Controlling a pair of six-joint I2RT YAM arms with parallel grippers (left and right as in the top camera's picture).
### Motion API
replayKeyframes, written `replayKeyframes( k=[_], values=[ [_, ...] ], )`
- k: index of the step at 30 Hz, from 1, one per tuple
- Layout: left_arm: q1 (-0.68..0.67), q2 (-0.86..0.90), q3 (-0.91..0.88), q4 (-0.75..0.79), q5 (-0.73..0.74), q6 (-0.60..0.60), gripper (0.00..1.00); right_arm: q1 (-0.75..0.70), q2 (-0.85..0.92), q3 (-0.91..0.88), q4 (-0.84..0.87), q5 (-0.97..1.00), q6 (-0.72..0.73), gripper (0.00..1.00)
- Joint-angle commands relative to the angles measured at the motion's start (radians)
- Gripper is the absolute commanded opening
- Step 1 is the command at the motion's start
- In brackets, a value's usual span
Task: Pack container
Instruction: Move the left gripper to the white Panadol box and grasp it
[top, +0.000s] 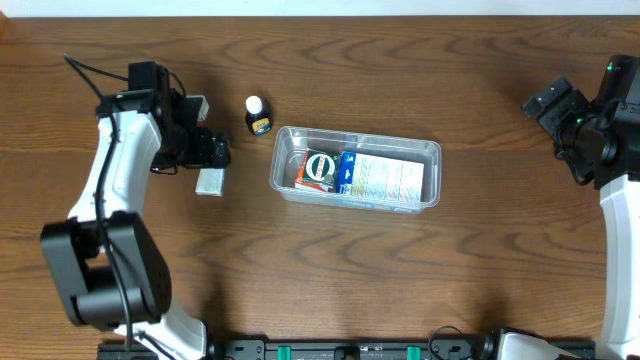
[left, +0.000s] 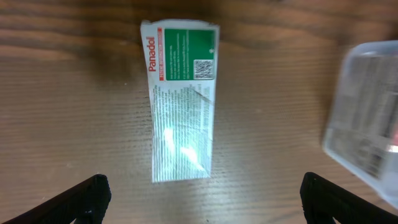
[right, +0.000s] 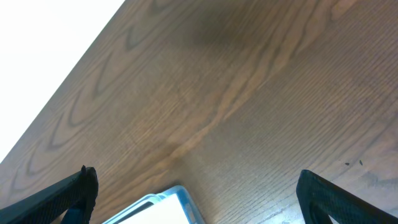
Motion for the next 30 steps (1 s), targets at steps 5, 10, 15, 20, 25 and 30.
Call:
replayKeyframes(
  k=[5,10,15,20,25,30],
  values=[
    [0.005,0.120,0.005,0.031,-0.031,0.047,0.98,-0.006,0.003,0.001,-0.001,0.006,0.009,0.99],
    [0.005,0.167,0.005,0.052,-0.076,0.045,0.98,-0.006,0.003,0.001,-0.001,0.007,0.009,0.99],
    [0.005,0.187,0.005,0.060,-0.121,0.021,0.84,-0.006,0.003,0.001,0.000,0.006,0.009,0.99],
    [0.004,0.206,0.004,0.074,-0.126,0.003,0.84,-0.006,0.003,0.001,0.000,0.006,0.009,0.99],
    [0.003,0.206,0.003,0.087,-0.121,-0.027,0.81,-0.006,0.003,0.001,-0.001,0.006,0.009,0.99],
    [-0.011,0.206,0.002,0.087,-0.122,-0.042,0.72,-0.006,0.003,0.001,0.000,0.006,0.009,0.99]
  ],
)
